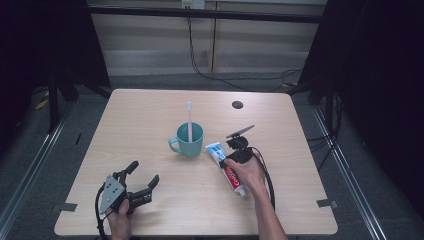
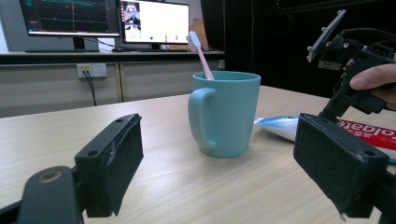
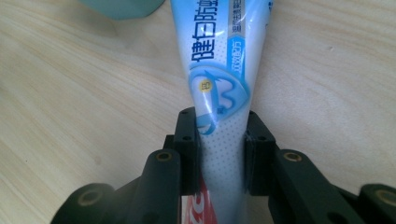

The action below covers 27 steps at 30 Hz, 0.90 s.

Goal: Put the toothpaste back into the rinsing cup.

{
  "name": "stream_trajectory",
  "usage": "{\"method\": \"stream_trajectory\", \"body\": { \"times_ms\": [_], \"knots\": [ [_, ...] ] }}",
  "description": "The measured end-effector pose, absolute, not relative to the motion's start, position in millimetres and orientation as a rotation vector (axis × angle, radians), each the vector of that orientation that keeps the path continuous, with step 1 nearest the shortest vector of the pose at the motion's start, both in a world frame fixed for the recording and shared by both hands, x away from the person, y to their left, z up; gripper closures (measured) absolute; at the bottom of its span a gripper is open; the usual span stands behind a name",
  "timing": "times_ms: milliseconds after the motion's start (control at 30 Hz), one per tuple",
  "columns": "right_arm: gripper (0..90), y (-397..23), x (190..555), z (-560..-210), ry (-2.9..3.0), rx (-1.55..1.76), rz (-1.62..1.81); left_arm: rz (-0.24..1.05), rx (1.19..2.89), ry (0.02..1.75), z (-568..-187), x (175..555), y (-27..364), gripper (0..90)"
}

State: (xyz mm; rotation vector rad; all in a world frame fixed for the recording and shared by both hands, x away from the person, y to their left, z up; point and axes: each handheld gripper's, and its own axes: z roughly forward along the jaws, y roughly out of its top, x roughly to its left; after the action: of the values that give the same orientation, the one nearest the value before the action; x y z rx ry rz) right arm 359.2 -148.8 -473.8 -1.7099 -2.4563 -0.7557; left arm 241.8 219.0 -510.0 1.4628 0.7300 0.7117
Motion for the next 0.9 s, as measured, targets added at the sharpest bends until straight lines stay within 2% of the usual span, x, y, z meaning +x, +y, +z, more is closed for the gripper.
{"method": "stream_trajectory", "body": {
  "times_ms": [900],
  "knots": [
    [73.1,-165.6,351.5,-459.3,-2.395,-1.740,-0.948,0.714,1.469,0.727,-509.9,241.8,219.5,15.8]
  ]
}}
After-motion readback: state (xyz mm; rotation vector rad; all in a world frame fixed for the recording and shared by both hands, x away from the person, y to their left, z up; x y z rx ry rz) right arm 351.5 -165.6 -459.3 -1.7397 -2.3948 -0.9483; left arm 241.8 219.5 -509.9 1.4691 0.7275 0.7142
